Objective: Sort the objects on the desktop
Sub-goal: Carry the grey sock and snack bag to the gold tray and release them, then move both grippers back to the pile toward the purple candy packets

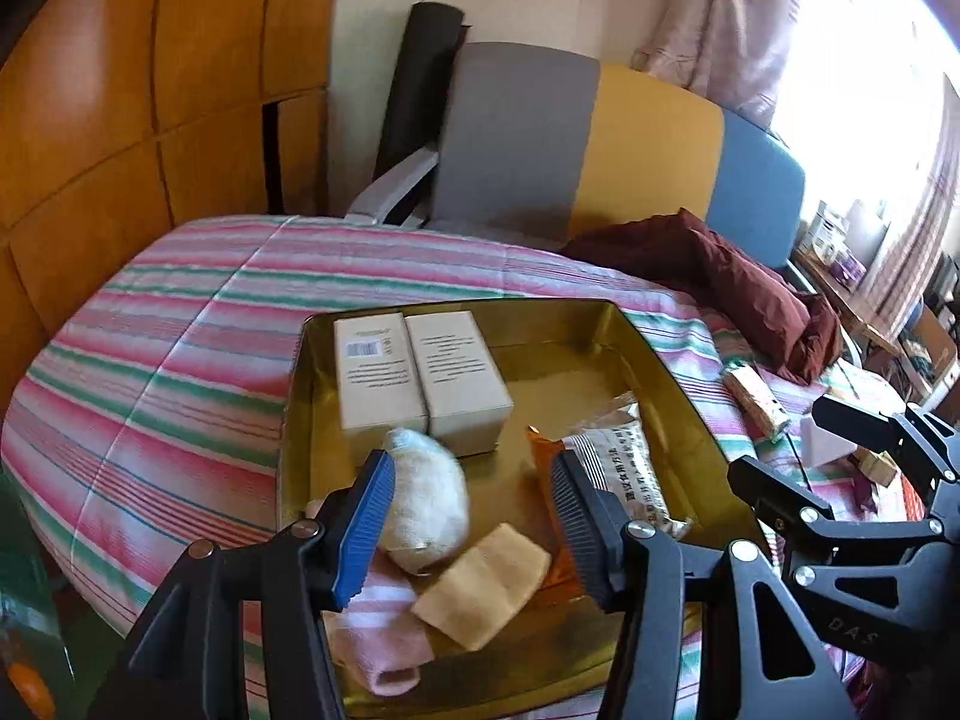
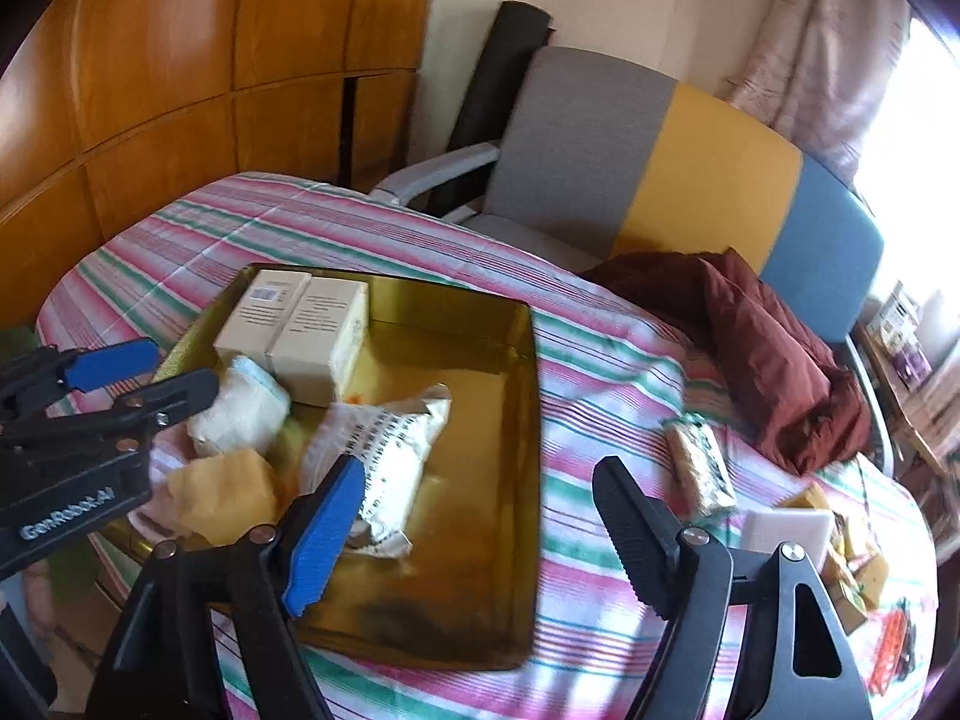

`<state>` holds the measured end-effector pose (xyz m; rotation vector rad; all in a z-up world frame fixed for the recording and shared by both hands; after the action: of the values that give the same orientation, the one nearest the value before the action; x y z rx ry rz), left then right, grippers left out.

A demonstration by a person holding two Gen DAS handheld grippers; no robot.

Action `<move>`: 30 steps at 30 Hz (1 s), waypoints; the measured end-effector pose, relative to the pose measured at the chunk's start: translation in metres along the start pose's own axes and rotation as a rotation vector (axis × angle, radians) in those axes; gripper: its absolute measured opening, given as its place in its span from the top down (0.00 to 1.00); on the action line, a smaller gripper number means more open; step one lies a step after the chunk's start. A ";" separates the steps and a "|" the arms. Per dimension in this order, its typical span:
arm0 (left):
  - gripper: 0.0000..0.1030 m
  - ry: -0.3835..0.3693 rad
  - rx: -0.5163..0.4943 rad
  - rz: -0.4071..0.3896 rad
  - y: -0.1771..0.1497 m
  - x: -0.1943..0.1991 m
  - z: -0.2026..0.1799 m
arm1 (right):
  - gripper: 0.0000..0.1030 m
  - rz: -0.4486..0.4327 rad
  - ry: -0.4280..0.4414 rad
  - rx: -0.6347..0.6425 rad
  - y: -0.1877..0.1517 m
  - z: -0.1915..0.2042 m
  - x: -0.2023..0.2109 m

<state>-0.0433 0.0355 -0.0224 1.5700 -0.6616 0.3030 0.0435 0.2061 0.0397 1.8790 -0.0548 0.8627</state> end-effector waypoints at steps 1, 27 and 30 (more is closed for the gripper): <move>0.47 -0.005 -0.013 -0.005 0.001 0.002 -0.005 | 0.23 0.004 -0.007 -0.014 -0.003 -0.006 0.002; 0.47 -0.198 -0.281 0.006 -0.003 0.003 -0.139 | 0.16 0.237 -0.330 -0.407 -0.130 -0.231 0.071; 0.47 -0.240 -0.298 0.011 -0.005 0.001 -0.155 | 0.15 0.248 -0.250 -0.578 -0.144 -0.259 0.085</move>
<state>-0.0098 0.1862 -0.0065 1.3263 -0.8598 0.0204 0.0251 0.5141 0.0338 1.4332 -0.6362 0.6751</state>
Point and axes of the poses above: each gripper's, at about its wrist camera, not at the fingertips, and x roughly against the way its jaws point, z to its left, y to its top, the point moved 2 cm from there along -x, roughly the way its jaws point, and after that the axes turned 11 degrees about -z, right-handed, at the moved point
